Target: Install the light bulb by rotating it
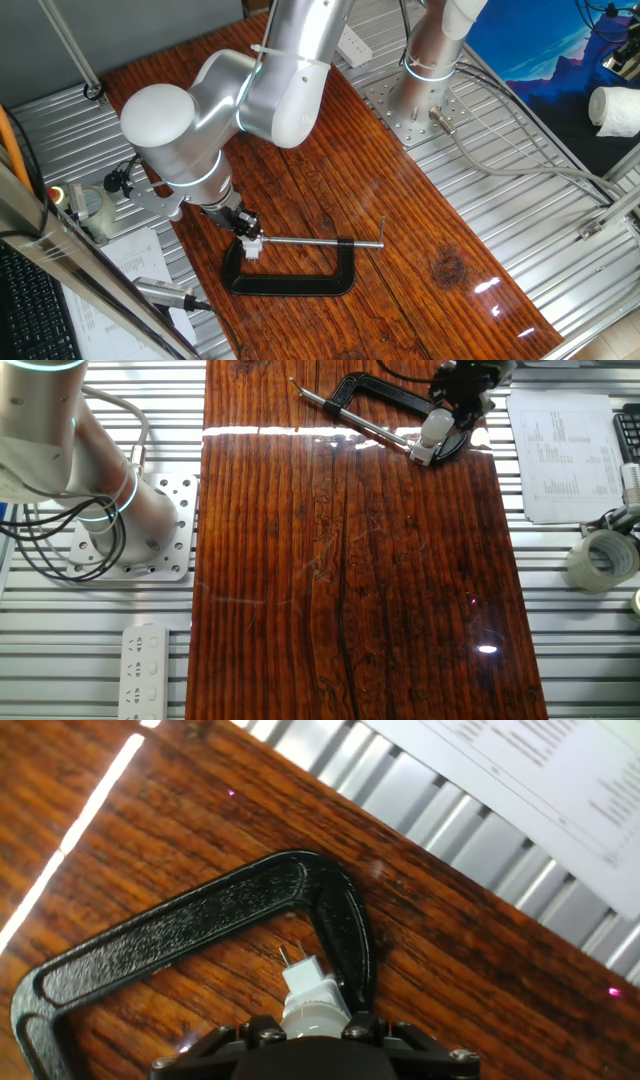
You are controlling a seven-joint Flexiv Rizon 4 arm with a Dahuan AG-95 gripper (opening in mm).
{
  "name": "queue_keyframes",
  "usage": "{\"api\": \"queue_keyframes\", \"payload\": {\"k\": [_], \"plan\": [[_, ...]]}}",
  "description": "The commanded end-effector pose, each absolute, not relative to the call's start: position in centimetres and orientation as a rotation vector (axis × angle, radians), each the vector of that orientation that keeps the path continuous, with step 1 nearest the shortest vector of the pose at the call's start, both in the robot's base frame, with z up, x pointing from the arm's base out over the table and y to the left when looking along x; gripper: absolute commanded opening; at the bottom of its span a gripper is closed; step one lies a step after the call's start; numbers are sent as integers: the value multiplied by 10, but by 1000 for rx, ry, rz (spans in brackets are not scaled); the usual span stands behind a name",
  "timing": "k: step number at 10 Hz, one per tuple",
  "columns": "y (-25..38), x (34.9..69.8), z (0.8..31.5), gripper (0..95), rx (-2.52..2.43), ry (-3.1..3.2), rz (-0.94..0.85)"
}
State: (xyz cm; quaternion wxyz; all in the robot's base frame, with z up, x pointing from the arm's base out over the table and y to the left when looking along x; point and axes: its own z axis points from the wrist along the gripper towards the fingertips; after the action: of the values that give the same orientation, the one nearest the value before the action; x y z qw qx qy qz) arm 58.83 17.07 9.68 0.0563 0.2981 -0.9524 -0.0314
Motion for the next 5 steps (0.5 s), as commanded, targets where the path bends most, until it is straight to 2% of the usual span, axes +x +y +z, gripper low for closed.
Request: {"api": "queue_keyframes", "payload": {"k": [1,5], "plan": [[170,588,95,0,818,-2917,-91],[170,588,95,0,673,-2947,-81]]}}
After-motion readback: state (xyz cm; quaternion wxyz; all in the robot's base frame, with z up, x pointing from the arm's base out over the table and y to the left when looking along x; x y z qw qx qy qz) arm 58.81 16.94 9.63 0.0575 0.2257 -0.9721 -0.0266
